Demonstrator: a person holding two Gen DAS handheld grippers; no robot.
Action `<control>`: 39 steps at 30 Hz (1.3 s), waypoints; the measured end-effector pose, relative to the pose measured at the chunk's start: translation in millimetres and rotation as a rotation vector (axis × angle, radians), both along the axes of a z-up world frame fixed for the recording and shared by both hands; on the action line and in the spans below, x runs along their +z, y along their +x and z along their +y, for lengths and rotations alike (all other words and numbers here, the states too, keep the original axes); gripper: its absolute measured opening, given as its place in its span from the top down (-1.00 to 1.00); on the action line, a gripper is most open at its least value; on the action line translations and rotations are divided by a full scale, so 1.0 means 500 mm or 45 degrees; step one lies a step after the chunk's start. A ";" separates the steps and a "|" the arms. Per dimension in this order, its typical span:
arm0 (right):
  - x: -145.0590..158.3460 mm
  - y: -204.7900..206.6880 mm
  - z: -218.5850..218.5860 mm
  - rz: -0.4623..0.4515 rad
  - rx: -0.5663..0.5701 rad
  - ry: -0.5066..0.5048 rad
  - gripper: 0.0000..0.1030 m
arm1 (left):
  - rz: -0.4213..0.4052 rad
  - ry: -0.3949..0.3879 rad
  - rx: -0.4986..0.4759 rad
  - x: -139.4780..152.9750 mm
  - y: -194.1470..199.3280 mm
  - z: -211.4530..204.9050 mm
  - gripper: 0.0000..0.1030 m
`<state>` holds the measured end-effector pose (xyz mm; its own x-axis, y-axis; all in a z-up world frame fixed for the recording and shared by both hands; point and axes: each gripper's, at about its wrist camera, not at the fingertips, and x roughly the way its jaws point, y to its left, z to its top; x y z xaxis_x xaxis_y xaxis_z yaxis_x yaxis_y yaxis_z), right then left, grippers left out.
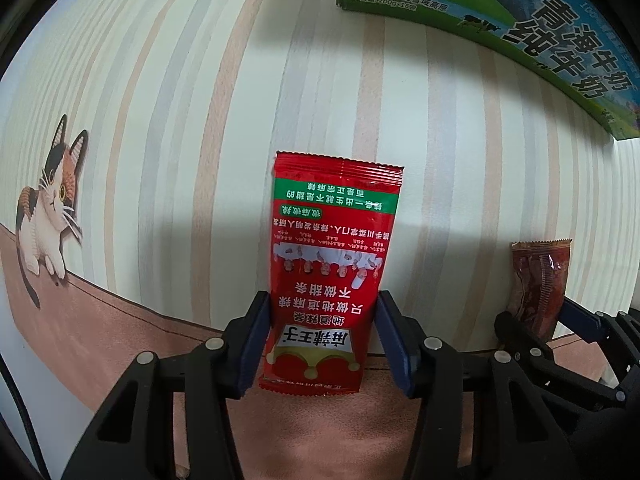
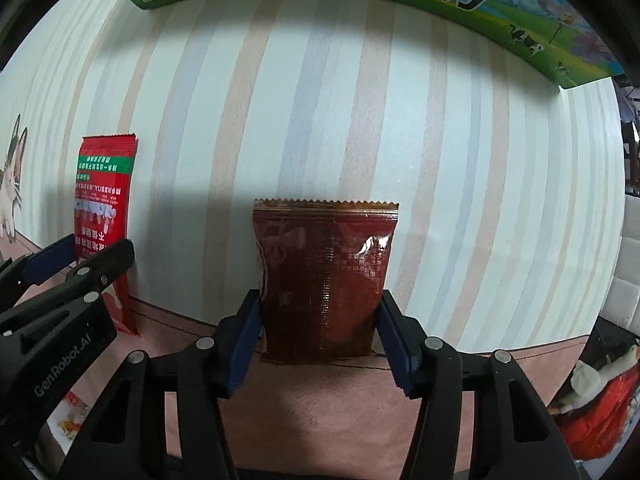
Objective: Organize snacks
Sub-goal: 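Carry both red packets into the box and open both tools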
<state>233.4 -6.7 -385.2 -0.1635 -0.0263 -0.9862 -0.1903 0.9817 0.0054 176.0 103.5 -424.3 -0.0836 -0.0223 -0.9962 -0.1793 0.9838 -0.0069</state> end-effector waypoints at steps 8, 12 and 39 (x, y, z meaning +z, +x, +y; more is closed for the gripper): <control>0.022 -0.045 -0.016 0.027 -0.073 0.076 -0.15 | 0.017 -0.067 -0.026 0.011 -0.030 -0.032 0.12; 0.025 -0.045 -0.015 0.122 -0.060 0.117 -0.25 | 0.054 -0.075 -0.060 0.002 -0.037 -0.043 -0.09; 0.024 -0.098 0.006 -0.009 -0.095 0.077 -0.12 | 0.011 -0.049 -0.064 0.046 -0.071 -0.076 0.23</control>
<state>184.1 -3.5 -373.3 -0.1560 0.0456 -0.9867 -0.1168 0.9911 0.0642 140.5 65.3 -401.3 -0.0940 -0.0564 -0.9940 -0.1297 0.9906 -0.0439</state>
